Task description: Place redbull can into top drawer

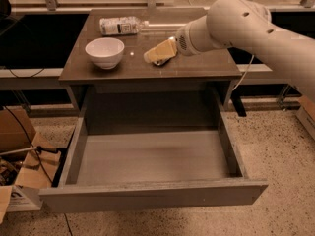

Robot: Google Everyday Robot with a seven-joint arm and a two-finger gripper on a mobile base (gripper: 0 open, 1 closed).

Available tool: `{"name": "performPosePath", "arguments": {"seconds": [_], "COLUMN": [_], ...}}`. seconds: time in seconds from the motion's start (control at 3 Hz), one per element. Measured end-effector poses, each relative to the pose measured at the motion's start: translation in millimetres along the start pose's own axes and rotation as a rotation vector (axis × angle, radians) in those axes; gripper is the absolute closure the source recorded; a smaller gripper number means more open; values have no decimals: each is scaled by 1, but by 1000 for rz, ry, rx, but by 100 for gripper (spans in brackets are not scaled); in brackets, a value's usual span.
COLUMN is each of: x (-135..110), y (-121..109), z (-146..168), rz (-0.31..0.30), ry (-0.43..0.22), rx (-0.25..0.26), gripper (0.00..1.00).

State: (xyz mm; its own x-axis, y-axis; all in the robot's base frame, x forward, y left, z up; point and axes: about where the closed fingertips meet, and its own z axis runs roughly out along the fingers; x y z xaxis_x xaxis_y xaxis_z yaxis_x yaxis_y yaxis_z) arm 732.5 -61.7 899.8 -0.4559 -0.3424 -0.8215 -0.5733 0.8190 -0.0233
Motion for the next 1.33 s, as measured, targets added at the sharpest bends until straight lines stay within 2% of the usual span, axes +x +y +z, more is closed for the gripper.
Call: {"name": "performPosePath", "arguments": {"seconds": [0.33,0.67,1.0,1.33], "x": [-9,-10,-4,1], "y": [-16,-18,-16,-23], "z": [37,40,46,69], "rz": [32,35,78,121], "ry": [-22,-26,-41,-78], "rx": [-8,-9,28,61], "gripper": [0,0,0,0]}}
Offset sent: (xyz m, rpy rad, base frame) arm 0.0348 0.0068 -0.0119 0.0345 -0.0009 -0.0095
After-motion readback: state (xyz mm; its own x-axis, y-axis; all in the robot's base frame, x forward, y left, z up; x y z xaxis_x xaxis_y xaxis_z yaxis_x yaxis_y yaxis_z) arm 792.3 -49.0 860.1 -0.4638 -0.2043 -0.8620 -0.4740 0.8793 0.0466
